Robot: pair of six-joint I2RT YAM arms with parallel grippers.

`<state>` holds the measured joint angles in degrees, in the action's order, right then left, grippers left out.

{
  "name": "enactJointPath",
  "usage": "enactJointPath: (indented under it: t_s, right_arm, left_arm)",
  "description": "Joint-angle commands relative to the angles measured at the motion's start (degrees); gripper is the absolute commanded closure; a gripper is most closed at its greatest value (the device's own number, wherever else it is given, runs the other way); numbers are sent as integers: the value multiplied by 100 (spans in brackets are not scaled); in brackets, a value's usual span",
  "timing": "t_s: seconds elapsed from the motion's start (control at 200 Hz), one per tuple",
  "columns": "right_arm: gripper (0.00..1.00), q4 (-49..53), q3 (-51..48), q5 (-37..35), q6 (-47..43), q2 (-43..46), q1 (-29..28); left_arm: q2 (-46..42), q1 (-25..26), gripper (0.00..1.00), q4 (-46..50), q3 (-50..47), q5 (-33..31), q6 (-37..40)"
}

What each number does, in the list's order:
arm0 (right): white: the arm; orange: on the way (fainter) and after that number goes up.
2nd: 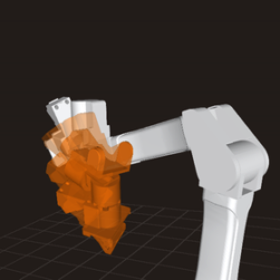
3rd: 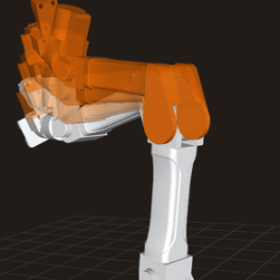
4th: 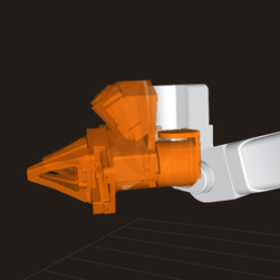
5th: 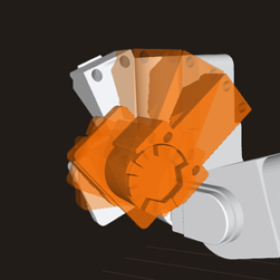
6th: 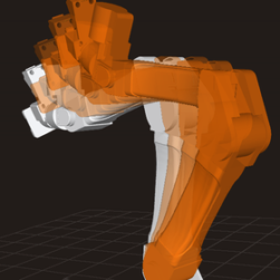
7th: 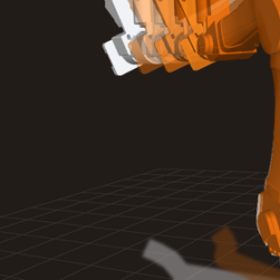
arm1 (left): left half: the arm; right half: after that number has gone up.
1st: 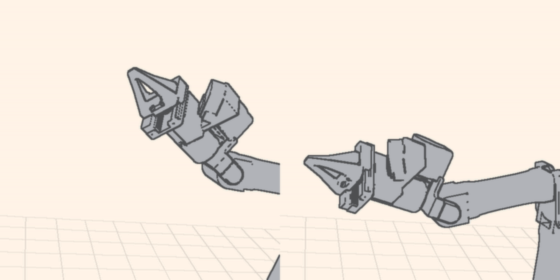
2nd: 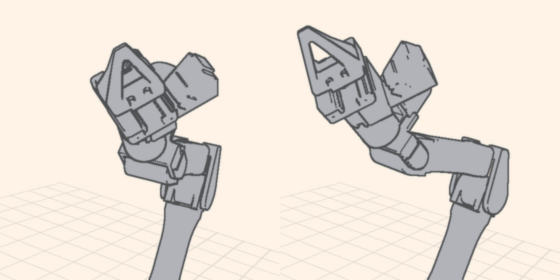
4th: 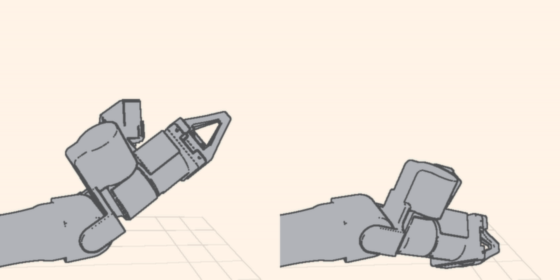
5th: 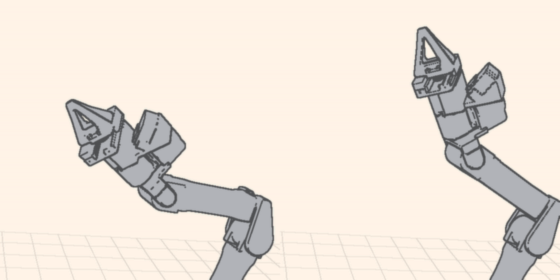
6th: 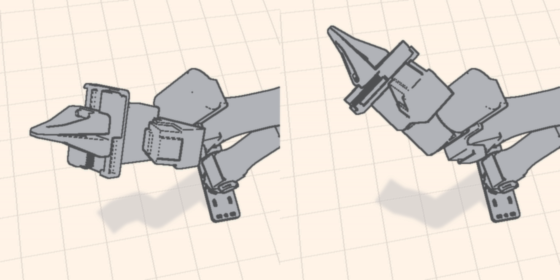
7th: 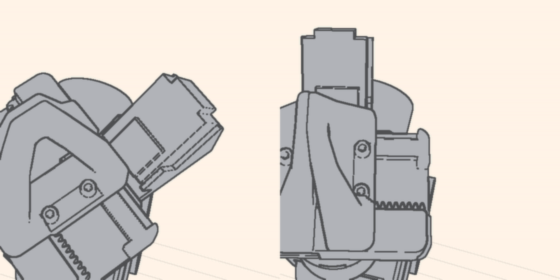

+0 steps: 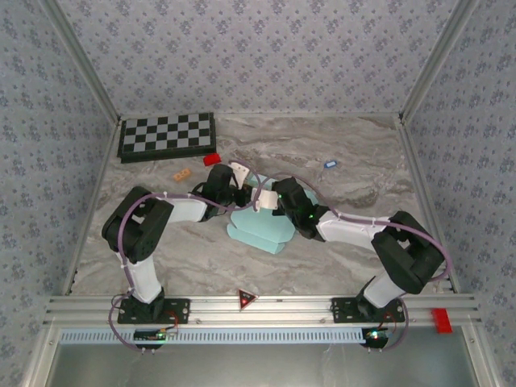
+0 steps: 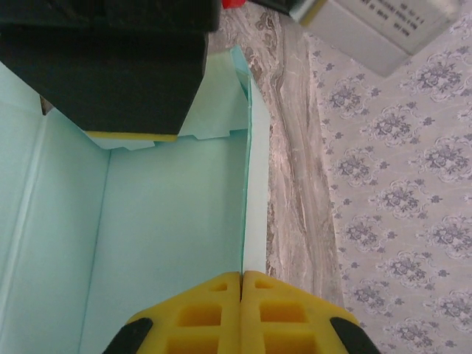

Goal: Fold the paper box

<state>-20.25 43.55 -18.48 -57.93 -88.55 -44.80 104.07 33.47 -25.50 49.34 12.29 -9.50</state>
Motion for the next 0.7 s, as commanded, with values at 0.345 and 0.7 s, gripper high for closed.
enactJointPath:
  t_s: [0.345, 0.7]
  right_arm:
    - [73, 399, 170, 167, 279, -1, -143]
    - [41, 456, 323, -176, 1040, 678, -135]
  left_arm:
    - [-145, 349, 94, 407, 59, -454, 50]
    - [-635, 548, 100, 1000, 85, -1476, -466]
